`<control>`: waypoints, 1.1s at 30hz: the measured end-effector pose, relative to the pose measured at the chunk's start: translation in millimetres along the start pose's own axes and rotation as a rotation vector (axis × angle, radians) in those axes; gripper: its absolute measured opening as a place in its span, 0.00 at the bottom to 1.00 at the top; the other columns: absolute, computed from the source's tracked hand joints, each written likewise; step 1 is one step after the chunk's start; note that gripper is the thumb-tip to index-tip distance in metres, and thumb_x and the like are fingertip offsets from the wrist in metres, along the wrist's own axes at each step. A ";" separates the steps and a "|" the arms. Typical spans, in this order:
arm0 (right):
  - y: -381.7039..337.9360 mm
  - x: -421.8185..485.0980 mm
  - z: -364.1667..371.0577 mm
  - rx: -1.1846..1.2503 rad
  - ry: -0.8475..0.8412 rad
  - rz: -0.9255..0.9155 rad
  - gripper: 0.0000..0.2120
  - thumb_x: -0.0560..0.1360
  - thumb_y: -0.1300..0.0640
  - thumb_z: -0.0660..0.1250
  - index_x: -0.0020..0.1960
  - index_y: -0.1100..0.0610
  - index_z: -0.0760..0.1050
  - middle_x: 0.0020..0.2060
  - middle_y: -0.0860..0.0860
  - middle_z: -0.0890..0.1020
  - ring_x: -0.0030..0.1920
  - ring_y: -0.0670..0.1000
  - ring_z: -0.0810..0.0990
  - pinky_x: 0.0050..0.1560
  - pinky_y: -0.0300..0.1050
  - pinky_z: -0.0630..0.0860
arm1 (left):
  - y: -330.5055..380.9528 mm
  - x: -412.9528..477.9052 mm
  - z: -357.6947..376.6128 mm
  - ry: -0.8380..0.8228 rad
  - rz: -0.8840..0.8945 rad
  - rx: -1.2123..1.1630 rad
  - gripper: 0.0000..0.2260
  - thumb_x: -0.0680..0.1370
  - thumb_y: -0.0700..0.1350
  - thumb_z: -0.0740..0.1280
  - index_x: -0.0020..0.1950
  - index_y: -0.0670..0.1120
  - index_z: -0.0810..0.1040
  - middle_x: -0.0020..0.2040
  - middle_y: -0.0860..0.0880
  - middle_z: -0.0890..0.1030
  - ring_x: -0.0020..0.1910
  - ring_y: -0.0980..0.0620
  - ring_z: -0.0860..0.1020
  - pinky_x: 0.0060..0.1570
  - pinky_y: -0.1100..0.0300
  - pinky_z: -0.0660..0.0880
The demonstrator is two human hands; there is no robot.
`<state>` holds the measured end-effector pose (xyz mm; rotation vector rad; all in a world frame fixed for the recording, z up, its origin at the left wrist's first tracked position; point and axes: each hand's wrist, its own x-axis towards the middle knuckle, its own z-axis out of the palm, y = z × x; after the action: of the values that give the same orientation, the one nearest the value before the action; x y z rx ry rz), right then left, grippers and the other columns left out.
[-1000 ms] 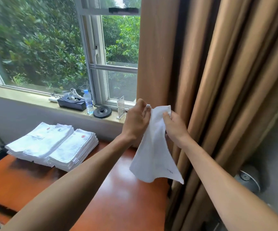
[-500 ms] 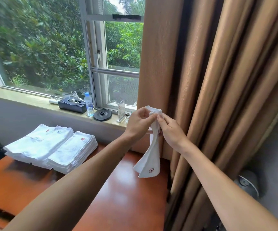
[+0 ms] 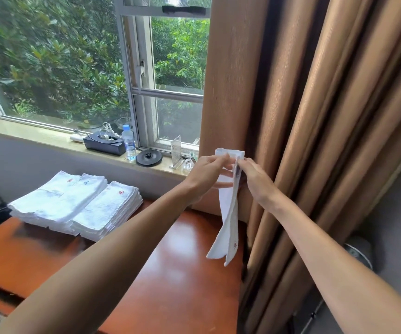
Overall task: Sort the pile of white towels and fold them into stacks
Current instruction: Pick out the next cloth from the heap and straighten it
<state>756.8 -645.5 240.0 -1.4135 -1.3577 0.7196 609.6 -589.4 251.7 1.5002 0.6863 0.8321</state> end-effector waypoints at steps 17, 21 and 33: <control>22.5 9.1 2.4 -0.128 0.355 0.088 0.34 0.81 0.60 0.65 0.84 0.55 0.55 0.54 0.48 0.81 0.50 0.43 0.81 0.49 0.28 0.76 | -104.6 -21.5 20.5 0.022 0.028 0.529 0.11 0.74 0.34 0.66 0.55 0.41 0.78 0.50 0.44 0.81 0.49 0.45 0.81 0.46 0.57 0.78; 43.3 -1.5 -10.6 -0.103 0.457 0.113 0.34 0.80 0.64 0.63 0.83 0.52 0.57 0.68 0.49 0.73 0.59 0.43 0.79 0.40 0.22 0.73 | -133.4 -27.3 -1.1 0.075 -0.160 0.626 0.05 0.74 0.40 0.68 0.46 0.49 0.76 0.47 0.48 0.82 0.49 0.46 0.81 0.44 0.57 0.77; 79.4 -25.4 4.4 -0.263 -0.032 0.119 0.28 0.76 0.68 0.65 0.74 0.54 0.75 0.63 0.51 0.77 0.61 0.48 0.77 0.64 0.33 0.71 | -99.2 0.0 -17.4 -0.025 -0.015 0.973 0.02 0.76 0.54 0.73 0.48 0.58 0.82 0.46 0.54 0.82 0.49 0.48 0.81 0.43 0.56 0.71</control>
<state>776.3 -657.8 159.8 -1.7082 -1.4423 0.6605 600.2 -569.8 153.3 2.3494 1.1723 0.4582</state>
